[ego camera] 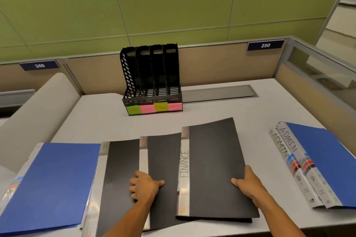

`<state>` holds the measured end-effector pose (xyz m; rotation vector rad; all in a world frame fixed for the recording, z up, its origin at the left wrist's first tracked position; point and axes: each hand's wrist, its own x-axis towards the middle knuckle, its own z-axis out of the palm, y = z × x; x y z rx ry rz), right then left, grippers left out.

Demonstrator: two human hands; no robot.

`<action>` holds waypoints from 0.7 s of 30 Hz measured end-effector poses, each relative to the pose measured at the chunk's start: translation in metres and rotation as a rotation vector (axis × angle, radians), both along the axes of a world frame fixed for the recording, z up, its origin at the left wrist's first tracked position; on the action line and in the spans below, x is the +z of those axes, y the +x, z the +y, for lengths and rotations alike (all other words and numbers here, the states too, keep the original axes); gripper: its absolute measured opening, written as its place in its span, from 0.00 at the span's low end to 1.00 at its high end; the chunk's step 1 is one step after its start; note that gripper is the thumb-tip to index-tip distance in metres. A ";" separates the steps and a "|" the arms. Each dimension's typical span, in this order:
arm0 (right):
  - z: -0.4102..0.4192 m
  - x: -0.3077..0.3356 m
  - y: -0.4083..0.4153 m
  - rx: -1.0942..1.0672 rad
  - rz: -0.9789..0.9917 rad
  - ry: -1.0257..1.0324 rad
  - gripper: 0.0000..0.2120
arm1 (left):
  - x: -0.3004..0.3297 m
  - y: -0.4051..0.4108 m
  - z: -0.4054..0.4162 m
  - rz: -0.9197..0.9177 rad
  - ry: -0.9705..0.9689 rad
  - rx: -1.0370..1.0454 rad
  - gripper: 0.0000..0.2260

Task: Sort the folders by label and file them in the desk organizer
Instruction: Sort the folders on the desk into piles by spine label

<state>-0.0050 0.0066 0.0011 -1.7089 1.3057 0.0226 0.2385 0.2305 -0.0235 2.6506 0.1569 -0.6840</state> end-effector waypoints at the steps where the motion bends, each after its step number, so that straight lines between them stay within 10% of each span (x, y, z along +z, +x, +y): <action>1: -0.002 -0.002 -0.006 -0.007 -0.005 0.019 0.24 | 0.000 0.003 0.001 0.010 -0.001 0.008 0.43; 14: -0.047 -0.023 -0.063 -0.240 -0.387 0.205 0.29 | 0.049 0.028 0.030 -0.043 -0.589 0.112 0.14; 21: -0.074 -0.033 -0.089 -0.271 -0.491 0.207 0.25 | 0.146 0.012 0.042 -0.440 -0.515 0.066 0.23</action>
